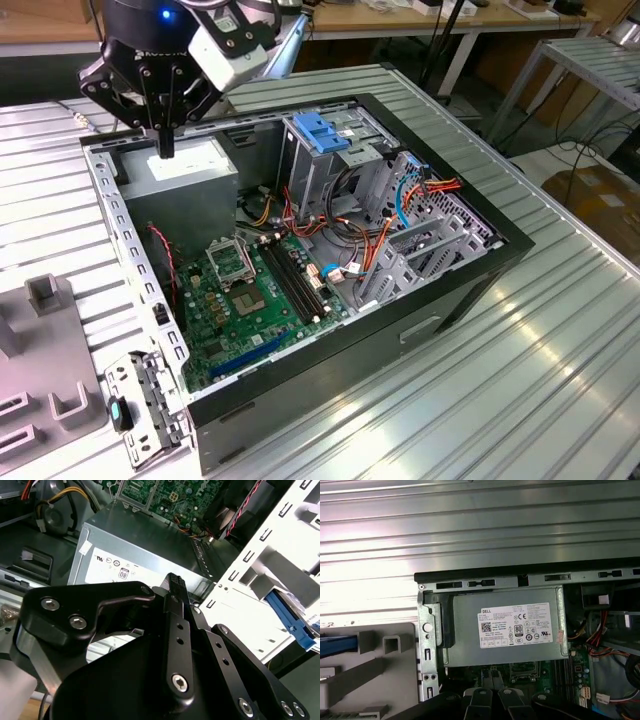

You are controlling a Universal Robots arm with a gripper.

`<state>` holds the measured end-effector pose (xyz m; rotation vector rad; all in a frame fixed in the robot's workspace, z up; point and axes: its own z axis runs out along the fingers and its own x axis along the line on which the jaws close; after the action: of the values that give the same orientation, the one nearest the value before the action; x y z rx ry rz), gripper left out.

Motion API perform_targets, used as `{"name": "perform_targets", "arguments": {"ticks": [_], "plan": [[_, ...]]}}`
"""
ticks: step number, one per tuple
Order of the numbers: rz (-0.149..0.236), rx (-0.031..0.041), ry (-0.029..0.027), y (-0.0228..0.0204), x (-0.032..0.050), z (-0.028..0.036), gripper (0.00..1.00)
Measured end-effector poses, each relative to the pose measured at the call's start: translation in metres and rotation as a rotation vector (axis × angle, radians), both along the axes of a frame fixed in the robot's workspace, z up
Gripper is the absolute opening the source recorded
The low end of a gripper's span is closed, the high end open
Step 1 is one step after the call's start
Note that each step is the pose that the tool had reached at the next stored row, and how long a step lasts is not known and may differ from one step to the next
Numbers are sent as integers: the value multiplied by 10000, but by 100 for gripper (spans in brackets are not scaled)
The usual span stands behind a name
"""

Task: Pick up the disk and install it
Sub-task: 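Reach for the disk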

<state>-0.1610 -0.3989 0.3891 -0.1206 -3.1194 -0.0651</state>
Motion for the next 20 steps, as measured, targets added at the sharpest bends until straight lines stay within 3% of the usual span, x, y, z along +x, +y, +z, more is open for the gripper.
{"name": "perform_targets", "arguments": {"ticks": [20], "plan": [[-2, 0, 131, 0, -86, -16, 11]]}}
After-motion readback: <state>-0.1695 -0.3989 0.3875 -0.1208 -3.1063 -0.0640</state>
